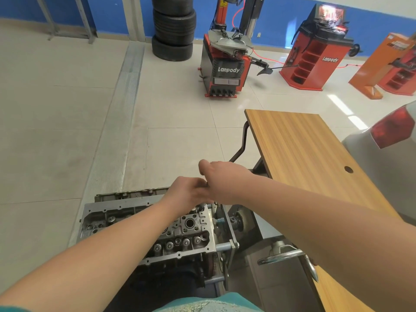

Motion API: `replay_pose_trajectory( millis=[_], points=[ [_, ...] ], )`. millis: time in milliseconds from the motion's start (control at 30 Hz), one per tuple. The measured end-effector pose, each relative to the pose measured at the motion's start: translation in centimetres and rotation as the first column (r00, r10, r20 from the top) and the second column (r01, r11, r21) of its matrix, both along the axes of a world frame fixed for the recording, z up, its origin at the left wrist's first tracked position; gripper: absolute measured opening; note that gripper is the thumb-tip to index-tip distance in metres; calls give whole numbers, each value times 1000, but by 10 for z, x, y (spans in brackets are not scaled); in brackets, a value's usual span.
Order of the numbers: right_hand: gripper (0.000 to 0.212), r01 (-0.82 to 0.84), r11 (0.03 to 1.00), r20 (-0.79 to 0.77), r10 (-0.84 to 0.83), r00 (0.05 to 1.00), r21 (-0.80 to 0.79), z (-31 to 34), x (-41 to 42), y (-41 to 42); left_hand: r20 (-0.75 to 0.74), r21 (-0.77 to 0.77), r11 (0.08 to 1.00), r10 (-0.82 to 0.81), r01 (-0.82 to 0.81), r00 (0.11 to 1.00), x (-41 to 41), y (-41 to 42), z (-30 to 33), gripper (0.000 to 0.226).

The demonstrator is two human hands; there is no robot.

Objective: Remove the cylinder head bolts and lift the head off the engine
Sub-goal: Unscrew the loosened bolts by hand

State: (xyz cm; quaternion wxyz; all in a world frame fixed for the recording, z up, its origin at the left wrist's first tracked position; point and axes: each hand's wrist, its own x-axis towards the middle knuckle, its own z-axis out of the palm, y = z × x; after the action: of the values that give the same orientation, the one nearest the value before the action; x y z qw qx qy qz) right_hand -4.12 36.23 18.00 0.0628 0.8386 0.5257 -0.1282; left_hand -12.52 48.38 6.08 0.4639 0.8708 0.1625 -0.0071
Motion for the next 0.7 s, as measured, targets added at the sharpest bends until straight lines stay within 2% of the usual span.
replay_pose_trajectory(
  millis=[67,133,233,267,333,400,467,533,600,633,667,700],
  points=[
    [21,58,997,118,-52,992,-42,-3,-3,4,31,5,1000,7,-8,999,2,-3,-3,32],
    [12,8,998,143,2,990,-68,-1,-1,4,30,-71,997,5,-3,1000,-1,-4,-8,23],
    [31,-162,986,11,163,987,-41,3,7,-6,-34,-80,996,-48,45,998,-5,1,-9,5],
    [40,-188,982,-49,187,981,2,3,8,-8,-38,-55,997,-55,53,998,-5,3,-9,7],
    [47,-86,996,-99,90,991,40,4,4,-9,-20,-16,999,-40,40,999,-4,4,-6,8],
    [40,63,998,10,-63,998,-21,-1,2,-3,18,20,1000,3,-4,1000,-2,2,-2,11],
    [37,93,993,99,-85,991,-76,-3,0,1,74,-4,998,59,-59,995,-1,0,-3,23],
    [15,5,997,73,1,997,-77,1,0,1,78,-68,995,82,-77,994,-2,0,-4,21],
    [26,-126,989,-3,127,992,-71,4,4,-5,10,-99,995,20,-19,1000,-5,2,-8,16],
    [30,-177,983,-45,174,984,-48,5,6,-8,-13,-93,996,-20,19,1000,-7,2,-7,21],
    [28,-181,983,-77,181,981,2,7,6,-9,-33,-76,997,-33,30,999,-7,2,-5,22],
    [24,-153,988,-90,156,984,39,8,4,-9,-40,-64,998,-24,22,999,-7,2,-3,11]
  ],
)
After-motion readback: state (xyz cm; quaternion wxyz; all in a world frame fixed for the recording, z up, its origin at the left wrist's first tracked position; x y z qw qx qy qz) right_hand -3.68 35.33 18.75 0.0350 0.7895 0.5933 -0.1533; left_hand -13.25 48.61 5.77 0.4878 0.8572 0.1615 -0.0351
